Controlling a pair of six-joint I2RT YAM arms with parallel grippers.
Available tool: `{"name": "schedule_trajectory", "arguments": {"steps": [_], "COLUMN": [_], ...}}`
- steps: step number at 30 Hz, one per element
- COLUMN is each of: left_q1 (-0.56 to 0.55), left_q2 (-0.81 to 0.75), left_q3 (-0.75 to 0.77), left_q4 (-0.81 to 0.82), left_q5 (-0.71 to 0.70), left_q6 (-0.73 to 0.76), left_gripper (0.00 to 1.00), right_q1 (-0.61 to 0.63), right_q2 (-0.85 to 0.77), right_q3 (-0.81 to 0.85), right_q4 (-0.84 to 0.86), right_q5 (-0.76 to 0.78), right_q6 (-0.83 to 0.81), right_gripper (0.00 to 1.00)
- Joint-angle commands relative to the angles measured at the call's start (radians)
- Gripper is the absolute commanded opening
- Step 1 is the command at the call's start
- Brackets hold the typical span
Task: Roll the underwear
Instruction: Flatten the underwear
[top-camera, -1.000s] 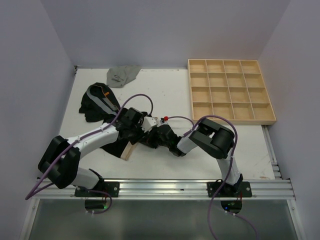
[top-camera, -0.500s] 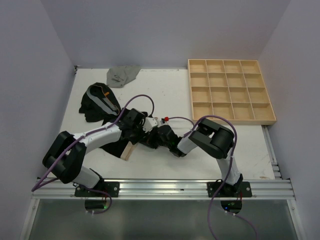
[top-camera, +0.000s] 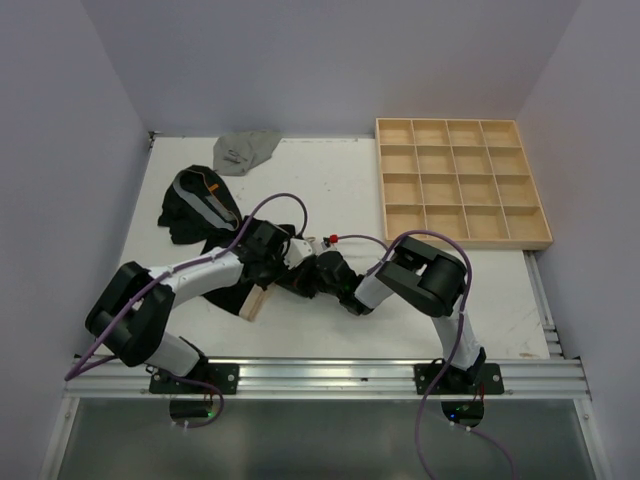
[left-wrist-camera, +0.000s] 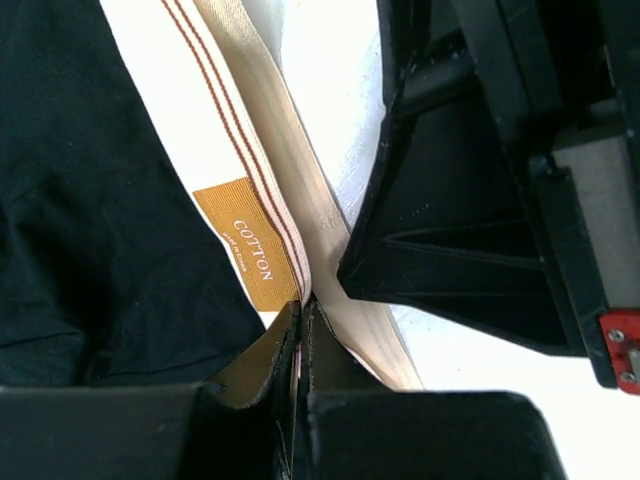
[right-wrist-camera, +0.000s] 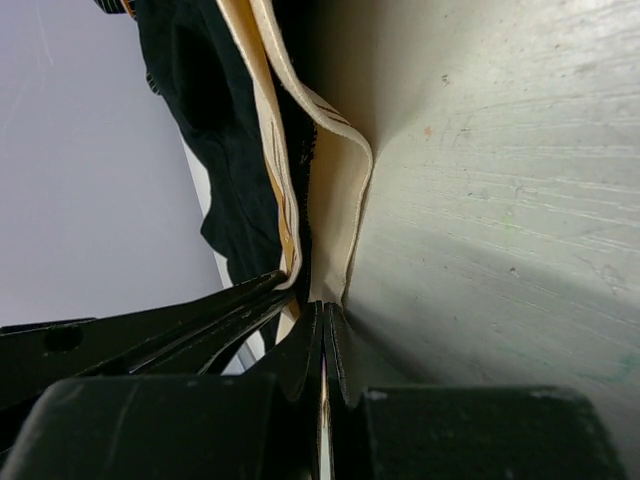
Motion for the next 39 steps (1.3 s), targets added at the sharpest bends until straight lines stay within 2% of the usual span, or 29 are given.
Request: {"name": "schedule_trajectory", "arguments": {"steps": [1, 20, 21, 22, 25, 29, 32, 33, 34, 37, 39], "left_q1": [-0.003, -0.005, -0.005, -0.005, -0.003, 0.021, 0.098, 0.116, 0.155, 0.239, 0.245], "left_q2": [-0.044, -0.104, -0.106, -0.109, -0.141, -0.208, -0.262, -0.268, -0.275, -0.282, -0.294], "left_q3": [-0.014, -0.045, -0.043, -0.037, -0.016, 0.044, 0.082, 0.089, 0.092, 0.073, 0.04], "left_q4": [-0.019, -0.108, -0.108, -0.106, -0.089, -0.109, -0.183, -0.242, -0.273, -0.4, -0.427], "left_q5": [0.018, 0.078, 0.084, 0.093, 0.105, 0.141, 0.21, 0.222, 0.266, 0.34, 0.334], "left_q6": [-0.003, 0.017, 0.019, 0.02, 0.01, 0.019, 0.103, 0.178, 0.219, 0.383, 0.453], "left_gripper": [0.01, 0.0, 0.03, 0.2, 0.47, 0.57, 0.57, 0.55, 0.47, 0.39, 0.32], "right_q1": [0.007, 0.008, 0.007, 0.007, 0.007, 0.007, 0.008, 0.007, 0.007, 0.007, 0.007], "right_q2": [0.052, 0.06, 0.061, 0.065, 0.068, 0.063, 0.061, 0.063, 0.065, 0.066, 0.065], "right_q3": [-0.034, -0.031, -0.03, -0.03, -0.03, -0.036, -0.036, -0.033, -0.031, -0.027, -0.027], "right_q4": [-0.124, -0.119, -0.119, -0.117, -0.114, -0.113, -0.117, -0.119, -0.121, -0.124, -0.124], "right_q5": [0.046, 0.046, 0.045, 0.045, 0.042, 0.042, 0.04, 0.039, 0.039, 0.037, 0.04], "right_q6": [-0.022, -0.021, -0.021, -0.022, -0.021, -0.021, -0.021, -0.021, -0.022, -0.024, -0.024], "right_gripper": [0.0, 0.0, 0.0, 0.0, 0.0, 0.0, 0.0, 0.0, 0.0, 0.0, 0.0]}}
